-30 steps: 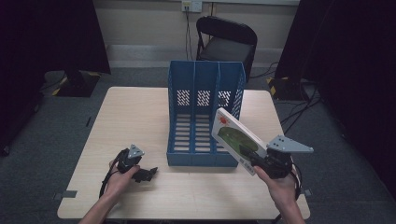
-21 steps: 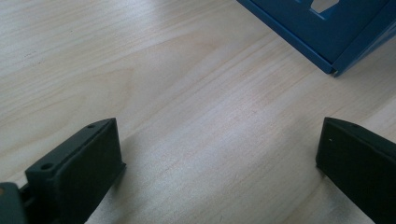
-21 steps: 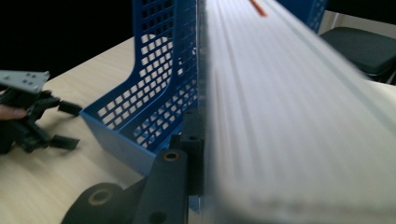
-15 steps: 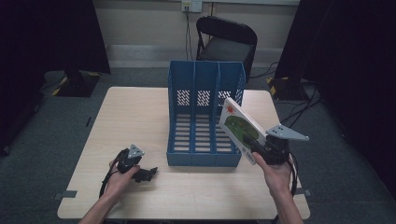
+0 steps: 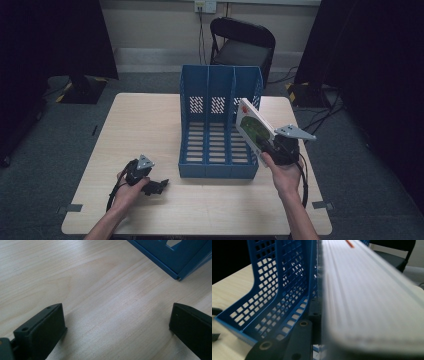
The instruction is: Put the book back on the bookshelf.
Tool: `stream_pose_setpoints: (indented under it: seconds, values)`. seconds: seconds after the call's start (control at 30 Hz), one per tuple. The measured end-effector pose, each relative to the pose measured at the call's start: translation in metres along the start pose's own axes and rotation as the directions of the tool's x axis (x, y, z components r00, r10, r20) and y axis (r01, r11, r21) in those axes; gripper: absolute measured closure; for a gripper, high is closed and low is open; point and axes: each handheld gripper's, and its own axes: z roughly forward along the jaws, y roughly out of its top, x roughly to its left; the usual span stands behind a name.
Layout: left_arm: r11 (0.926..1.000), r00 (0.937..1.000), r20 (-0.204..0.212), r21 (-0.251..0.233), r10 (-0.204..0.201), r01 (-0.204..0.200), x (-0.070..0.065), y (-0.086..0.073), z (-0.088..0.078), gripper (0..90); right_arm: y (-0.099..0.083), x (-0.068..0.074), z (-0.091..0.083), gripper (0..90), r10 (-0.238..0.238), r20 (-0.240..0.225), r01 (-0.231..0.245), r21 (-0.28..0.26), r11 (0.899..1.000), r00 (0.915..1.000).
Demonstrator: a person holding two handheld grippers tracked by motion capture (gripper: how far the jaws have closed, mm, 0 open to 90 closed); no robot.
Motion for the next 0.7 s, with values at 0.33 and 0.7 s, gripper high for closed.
stream_pose_setpoints:
  seconds: [0.33,0.7]
  values:
    - [1.0,1.0,0.002,-0.001,0.0,0.0,0.0,0.0,0.0,0.0,0.008,0.008,0.028,76.5,0.013,0.055,-0.013,0.013,1.0,0.9984]
    - [0.9999,0.9999,0.009,0.005,0.01,-0.01,0.0,0.001,0.001,0.0,0.003,0.01,0.058,76.5,0.046,0.074,-0.048,0.035,0.998,0.9962]
